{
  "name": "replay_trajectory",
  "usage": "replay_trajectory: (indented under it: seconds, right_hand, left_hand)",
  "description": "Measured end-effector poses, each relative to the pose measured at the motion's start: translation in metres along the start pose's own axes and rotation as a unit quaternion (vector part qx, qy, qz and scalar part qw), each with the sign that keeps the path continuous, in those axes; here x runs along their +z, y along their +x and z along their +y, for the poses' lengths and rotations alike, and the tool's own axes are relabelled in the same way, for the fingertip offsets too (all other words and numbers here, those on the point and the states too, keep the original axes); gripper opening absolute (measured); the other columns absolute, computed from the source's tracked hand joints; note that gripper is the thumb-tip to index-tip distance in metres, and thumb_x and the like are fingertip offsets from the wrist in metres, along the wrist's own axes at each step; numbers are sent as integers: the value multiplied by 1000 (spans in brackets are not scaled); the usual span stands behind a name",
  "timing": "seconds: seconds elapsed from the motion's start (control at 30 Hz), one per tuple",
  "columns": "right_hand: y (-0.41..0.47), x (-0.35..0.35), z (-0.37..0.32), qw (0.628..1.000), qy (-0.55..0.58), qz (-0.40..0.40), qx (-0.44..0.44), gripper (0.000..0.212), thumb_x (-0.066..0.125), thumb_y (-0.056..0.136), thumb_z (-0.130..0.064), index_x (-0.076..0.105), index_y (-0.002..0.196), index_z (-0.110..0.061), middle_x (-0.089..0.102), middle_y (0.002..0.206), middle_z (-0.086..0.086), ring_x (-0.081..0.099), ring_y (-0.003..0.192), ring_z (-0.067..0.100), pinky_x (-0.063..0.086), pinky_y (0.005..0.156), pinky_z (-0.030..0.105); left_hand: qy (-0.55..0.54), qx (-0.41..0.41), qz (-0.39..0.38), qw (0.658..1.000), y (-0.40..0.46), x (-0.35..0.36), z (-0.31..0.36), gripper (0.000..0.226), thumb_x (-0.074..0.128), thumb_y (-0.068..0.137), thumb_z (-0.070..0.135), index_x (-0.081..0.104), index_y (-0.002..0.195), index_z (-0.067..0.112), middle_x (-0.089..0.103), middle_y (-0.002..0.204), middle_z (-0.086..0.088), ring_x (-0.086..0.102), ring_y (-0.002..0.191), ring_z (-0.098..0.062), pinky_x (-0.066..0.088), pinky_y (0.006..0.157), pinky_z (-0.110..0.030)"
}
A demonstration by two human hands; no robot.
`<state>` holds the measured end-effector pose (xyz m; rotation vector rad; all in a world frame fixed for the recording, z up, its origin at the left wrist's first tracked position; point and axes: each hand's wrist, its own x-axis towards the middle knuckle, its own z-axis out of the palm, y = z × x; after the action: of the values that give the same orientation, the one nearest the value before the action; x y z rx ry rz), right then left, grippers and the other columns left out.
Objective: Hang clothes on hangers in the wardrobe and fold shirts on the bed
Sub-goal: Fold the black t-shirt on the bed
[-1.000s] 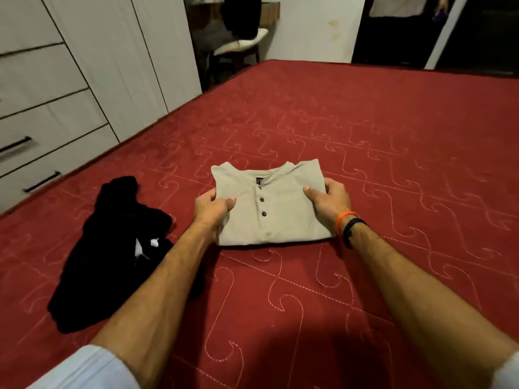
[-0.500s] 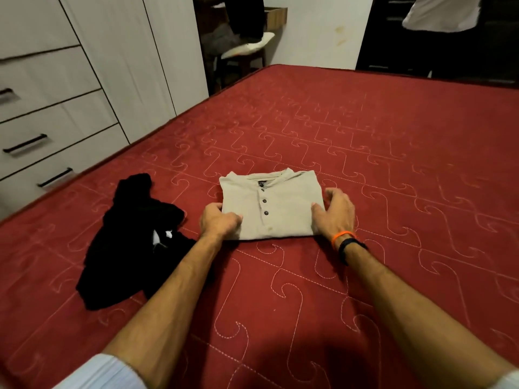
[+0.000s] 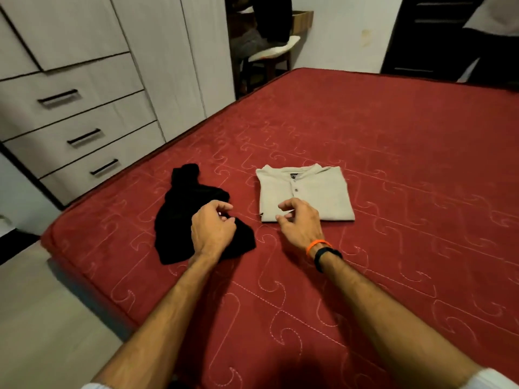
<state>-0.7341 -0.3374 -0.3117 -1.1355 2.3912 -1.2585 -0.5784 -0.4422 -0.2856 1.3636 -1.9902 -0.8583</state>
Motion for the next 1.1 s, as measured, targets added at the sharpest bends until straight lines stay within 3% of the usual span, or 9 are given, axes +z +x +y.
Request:
replay_trajectory:
  seconds: [0.13,0.23,0.3,0.43,0.5,0.6,0.7,0.93,1.1]
  right_hand:
    - [-4,48,-26,997,-20,-65,-34,34,74,82,-21,64,115,-16,63,112,1,58,88,8,45,86,20]
    - [-7,79,-41,989,-40,-127,-61,63,80,75,-35,55,129,-18,59,126,2,60,108,16,44,92,22]
    - [-10,93,-48,983,-54,-161,-66,87,85,65,-45,46,138,-20,56,133,3,57,118,21,46,101,33]
    - [-18,102,-59,971,-68,-222,-53,120,90,55,-47,23,151,-23,54,138,8,52,126,27,46,104,41]
    - [-26,97,-63,973,-59,-216,-54,110,88,62,-38,24,150,-21,60,127,10,58,116,29,50,95,36]
    - [-47,70,-62,980,-56,-184,-57,77,78,73,-23,39,139,-20,68,110,12,64,102,32,52,80,34]
    - [-72,24,-49,980,-29,-194,-38,65,80,70,-24,51,129,-24,69,107,5,64,101,25,50,82,30]
    - [-162,-107,-7,991,-40,-131,-3,56,91,58,-29,63,106,-22,69,96,-6,64,91,14,51,81,31]
    - [-226,-202,36,997,-32,-28,65,63,92,57,-36,65,114,-27,69,97,-12,63,91,8,46,76,21]
  left_hand:
    - [41,33,105,993,5,-20,-34,28,76,79,15,66,104,24,61,112,0,61,101,-19,48,84,-31]
    - [150,-24,87,985,15,-22,-57,66,77,80,37,48,135,15,42,140,-13,46,124,-34,41,101,-44]
    - [179,-80,44,980,20,-24,-63,74,72,83,42,40,141,9,46,140,-19,49,124,-39,42,100,-48]
    - [86,-110,1,990,19,-35,-60,42,60,84,17,59,126,11,66,116,-16,61,109,-37,50,91,-41]
    - [26,-117,-20,993,9,-39,-50,36,61,82,19,67,117,14,69,109,-14,64,103,-35,53,89,-38]
    - [-35,-95,-48,994,-25,-38,-30,13,65,80,27,70,87,17,70,85,-5,67,83,-26,52,67,-32]
    - [-53,-79,-43,995,-67,-34,-7,23,67,78,40,64,71,17,67,73,0,64,72,-22,49,63,-31]
    - [-44,32,-159,986,-165,-3,56,30,62,74,49,66,74,19,68,73,1,65,78,-22,50,69,-32]
    - [-51,125,-240,961,-234,45,126,32,55,73,52,67,85,25,71,83,3,66,86,-22,53,79,-34]
